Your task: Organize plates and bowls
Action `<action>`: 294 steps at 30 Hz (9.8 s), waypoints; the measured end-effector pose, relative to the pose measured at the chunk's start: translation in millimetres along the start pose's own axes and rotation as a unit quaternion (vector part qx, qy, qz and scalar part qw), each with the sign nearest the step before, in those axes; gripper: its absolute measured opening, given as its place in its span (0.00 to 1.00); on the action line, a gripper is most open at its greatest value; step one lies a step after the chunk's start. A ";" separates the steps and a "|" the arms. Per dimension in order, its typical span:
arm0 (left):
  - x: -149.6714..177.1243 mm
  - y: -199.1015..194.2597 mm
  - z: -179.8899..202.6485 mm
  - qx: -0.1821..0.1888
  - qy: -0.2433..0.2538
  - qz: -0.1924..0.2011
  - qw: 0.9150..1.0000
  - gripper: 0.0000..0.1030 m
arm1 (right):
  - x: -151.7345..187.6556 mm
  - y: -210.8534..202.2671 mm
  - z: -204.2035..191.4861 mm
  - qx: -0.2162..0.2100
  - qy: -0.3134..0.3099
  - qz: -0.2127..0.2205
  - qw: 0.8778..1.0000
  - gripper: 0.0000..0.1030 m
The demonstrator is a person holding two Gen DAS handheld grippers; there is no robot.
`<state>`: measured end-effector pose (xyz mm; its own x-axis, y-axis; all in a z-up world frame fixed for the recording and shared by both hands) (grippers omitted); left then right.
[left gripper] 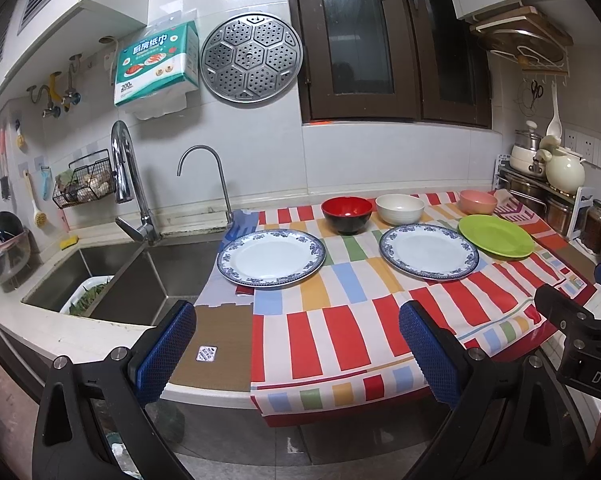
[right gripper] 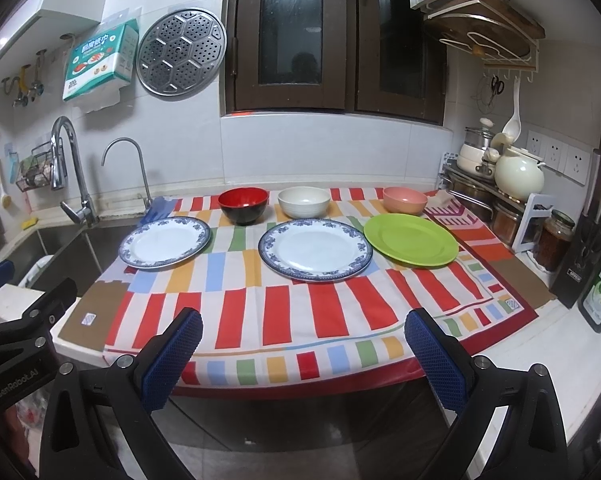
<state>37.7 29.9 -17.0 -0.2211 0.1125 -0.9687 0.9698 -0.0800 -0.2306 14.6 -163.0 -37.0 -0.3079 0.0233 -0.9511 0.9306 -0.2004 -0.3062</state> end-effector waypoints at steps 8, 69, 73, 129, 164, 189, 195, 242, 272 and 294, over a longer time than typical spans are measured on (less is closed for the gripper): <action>-0.6 1.2 0.9 0.001 0.001 -0.001 1.000 1.00 | -0.2 0.2 0.6 0.000 -0.001 -0.001 1.000 0.99; -16.7 185.0 -96.9 -0.124 -0.008 -0.046 0.991 1.00 | -44.6 201.4 -118.6 -0.122 -0.047 -0.015 0.991 0.99; -15.5 214.8 -114.9 -0.120 -0.003 -0.052 0.991 1.00 | -46.3 225.5 -139.7 -0.110 -0.051 -0.022 0.992 0.99; 81.8 401.6 -155.0 -0.024 -0.053 -0.235 0.970 0.36 | 38.2 413.8 -211.3 -0.093 -0.010 -0.207 0.974 0.40; 56.6 313.8 -119.8 -0.032 -0.054 -0.204 0.977 0.35 | 6.7 343.9 -177.2 -0.105 -0.022 -0.180 0.978 0.33; 90.1 229.4 -66.1 -0.043 -0.054 -0.247 0.967 0.35 | 45.5 270.2 -113.2 -0.124 -0.032 -0.220 0.967 0.33; 99.5 225.3 -62.6 -0.044 -0.050 -0.257 0.964 0.35 | 57.1 264.2 -110.1 -0.125 -0.034 -0.232 0.964 0.33; 8.1 263.5 -28.7 0.082 0.031 -0.144 0.986 0.99 | -5.9 251.3 -66.9 0.003 0.012 -0.146 0.989 0.69; -18.3 353.8 127.0 0.183 0.081 -0.154 0.968 0.85 | -8.2 309.8 81.2 0.143 0.076 -0.127 0.979 0.70; 43.9 422.6 174.3 0.206 0.081 -0.261 0.940 0.65 | 42.5 365.3 105.7 0.136 0.110 -0.212 0.962 0.53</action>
<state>419.8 -171.5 -172.9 -0.6049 0.3885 -0.6951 0.6044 -0.3444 -0.7184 320.6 -338.8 -185.1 -0.5703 0.3600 -0.7383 0.6357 -0.3759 -0.6743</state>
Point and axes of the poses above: each gripper's, at about its wrist camera, not at the fingertips, and y roughly the way its jaws point, z to its right, x to its underside, the point moved 4 cm from there along y, roughly the way its jaws point, and after that the axes turned 13 degrees about z, right-handed, at the moved point
